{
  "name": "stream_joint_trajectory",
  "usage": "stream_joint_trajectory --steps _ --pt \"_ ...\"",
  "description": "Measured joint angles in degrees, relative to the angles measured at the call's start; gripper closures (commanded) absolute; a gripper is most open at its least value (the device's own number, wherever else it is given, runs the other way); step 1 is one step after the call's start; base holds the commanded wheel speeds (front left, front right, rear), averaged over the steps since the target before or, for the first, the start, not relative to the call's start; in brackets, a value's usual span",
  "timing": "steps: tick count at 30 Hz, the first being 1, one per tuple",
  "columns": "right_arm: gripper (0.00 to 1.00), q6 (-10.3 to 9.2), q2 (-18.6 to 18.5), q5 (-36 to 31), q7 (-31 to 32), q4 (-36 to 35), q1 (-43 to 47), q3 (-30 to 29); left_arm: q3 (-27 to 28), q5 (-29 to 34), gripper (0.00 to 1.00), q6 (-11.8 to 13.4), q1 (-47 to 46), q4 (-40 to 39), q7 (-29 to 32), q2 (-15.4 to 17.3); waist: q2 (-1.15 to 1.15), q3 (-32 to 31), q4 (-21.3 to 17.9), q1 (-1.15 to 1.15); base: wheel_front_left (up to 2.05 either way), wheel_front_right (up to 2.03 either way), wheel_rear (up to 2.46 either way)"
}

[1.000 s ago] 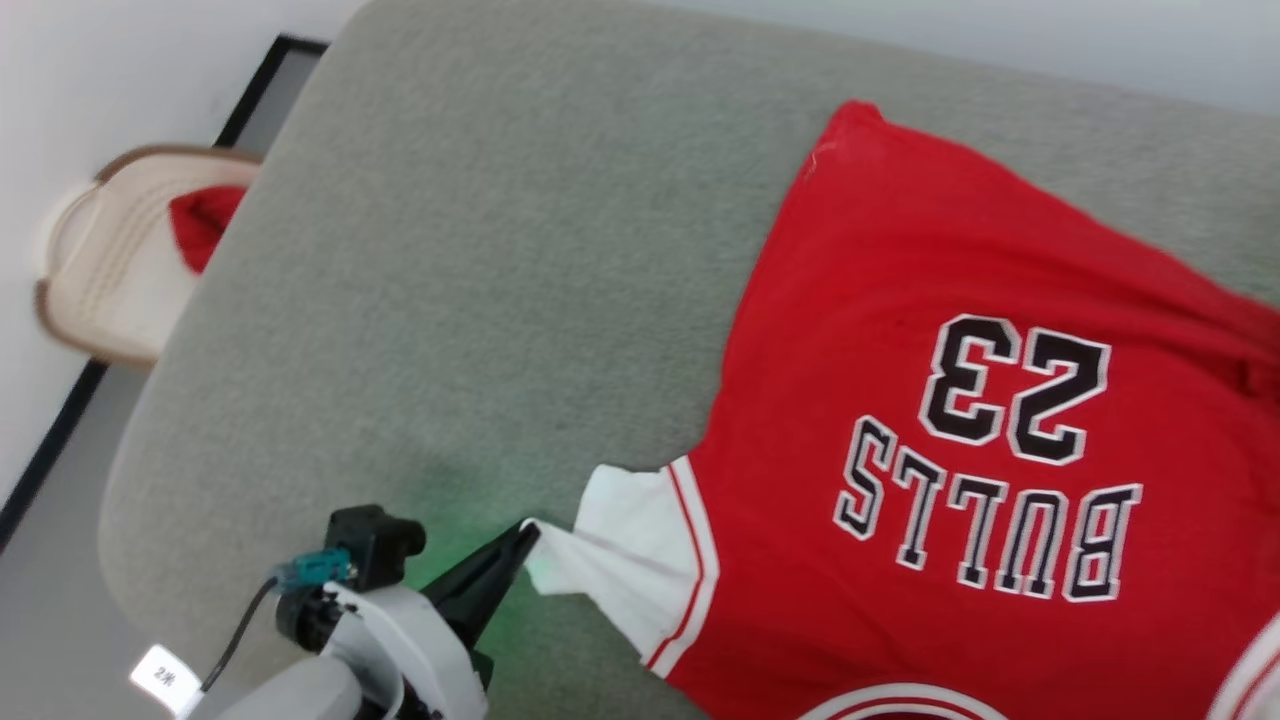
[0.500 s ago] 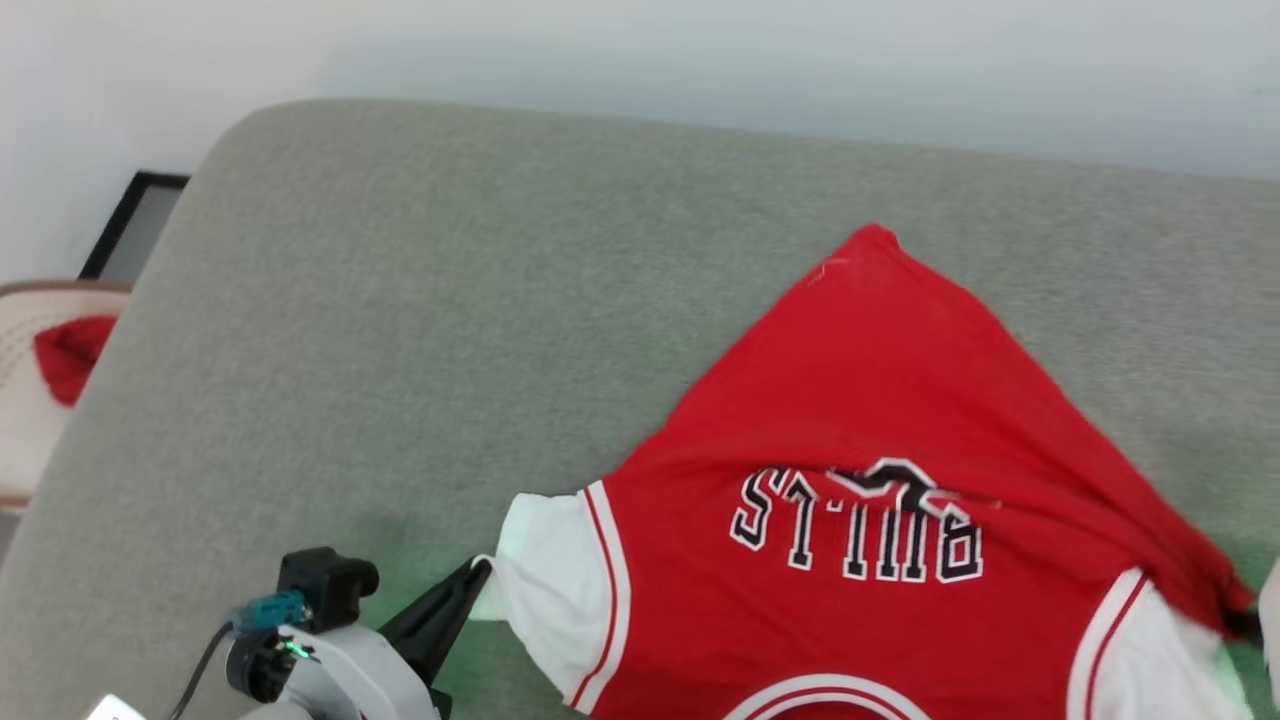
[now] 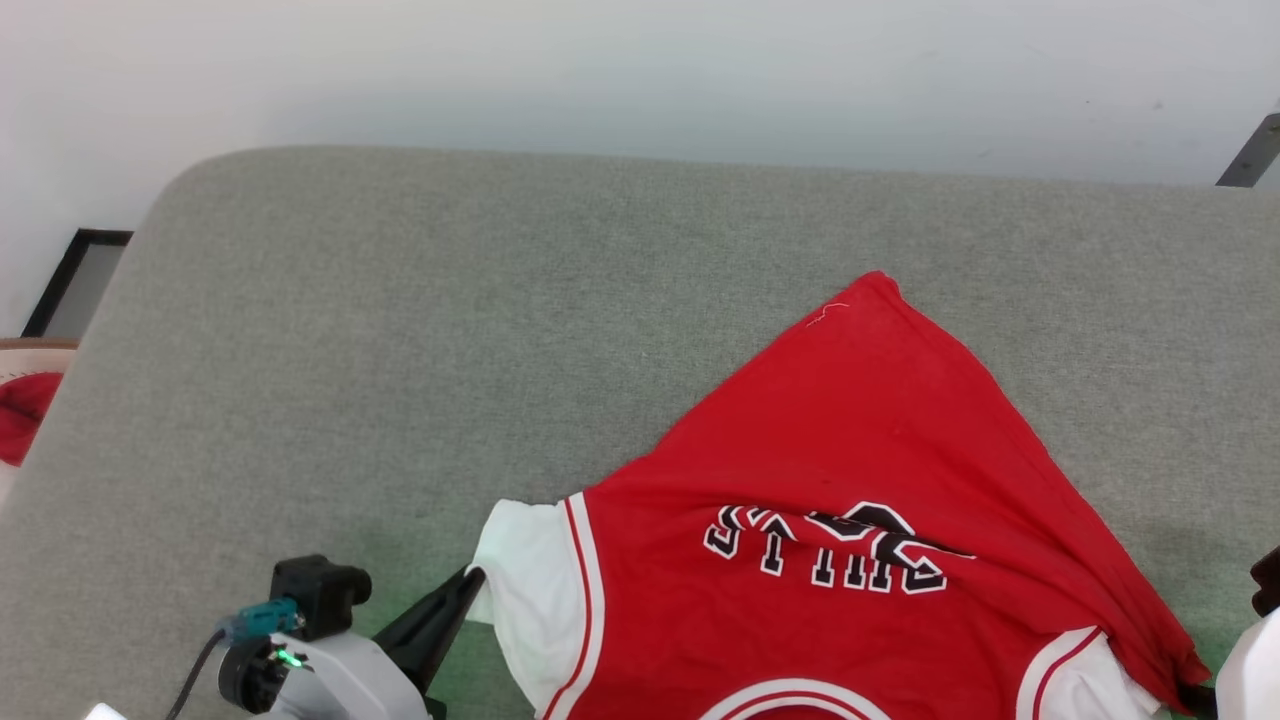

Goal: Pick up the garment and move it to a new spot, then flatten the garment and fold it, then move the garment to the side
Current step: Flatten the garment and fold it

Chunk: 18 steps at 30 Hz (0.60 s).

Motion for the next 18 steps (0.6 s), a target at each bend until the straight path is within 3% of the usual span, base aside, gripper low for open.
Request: stream_joint_trajectory --steps 1,2,3,4,5,10,18 --pt "0.97 0.00 0.25 -0.32 0.00 -0.08 0.03 -0.20 0.01 -0.07 1.00 0.08 0.05 -0.08 0.01 0.02 0.00 -0.06 -0.06 0.00 0.00 0.00 0.00" --pt "0.67 0.00 0.41 -0.63 -0.01 -0.29 0.06 -0.25 0.01 -0.11 1.00 0.21 0.13 -0.14 0.02 0.04 0.00 -0.12 -0.12 0.00 0.00 0.00 0.00" --pt "0.51 0.00 0.45 -1.15 -0.01 -0.42 0.07 -0.30 -0.01 -0.14 1.00 0.22 0.20 -0.20 0.04 0.09 0.00 -0.20 -0.17 0.00 0.00 0.00 0.00" --pt "0.13 0.00 0.53 -1.63 0.03 -0.54 0.07 -0.32 -0.01 -0.14 1.00 0.23 0.24 -0.25 0.05 0.14 0.00 -0.26 -0.22 0.00 0.00 0.00 0.00" --pt "0.00 0.00 0.54 -1.80 0.34 -0.76 0.06 -0.32 0.01 -0.18 1.00 0.29 0.27 -0.33 0.05 0.21 0.00 -0.34 -0.27 0.00 0.00 0.00 0.00" --pt "0.00 0.00 0.26 -2.13 3.18 -3.28 0.09 -1.37 0.04 -0.23 1.00 0.81 0.73 -0.98 0.05 0.42 0.00 -0.73 -0.58 0.00 0.00 0.00 0.00" --pt "0.00 0.00 0.22 -3.39 9.99 -13.01 1.18 -5.19 0.19 -0.52 1.00 1.74 1.47 -2.38 0.04 0.98 0.00 -1.17 -1.01 0.00 0.00 0.00 0.00"
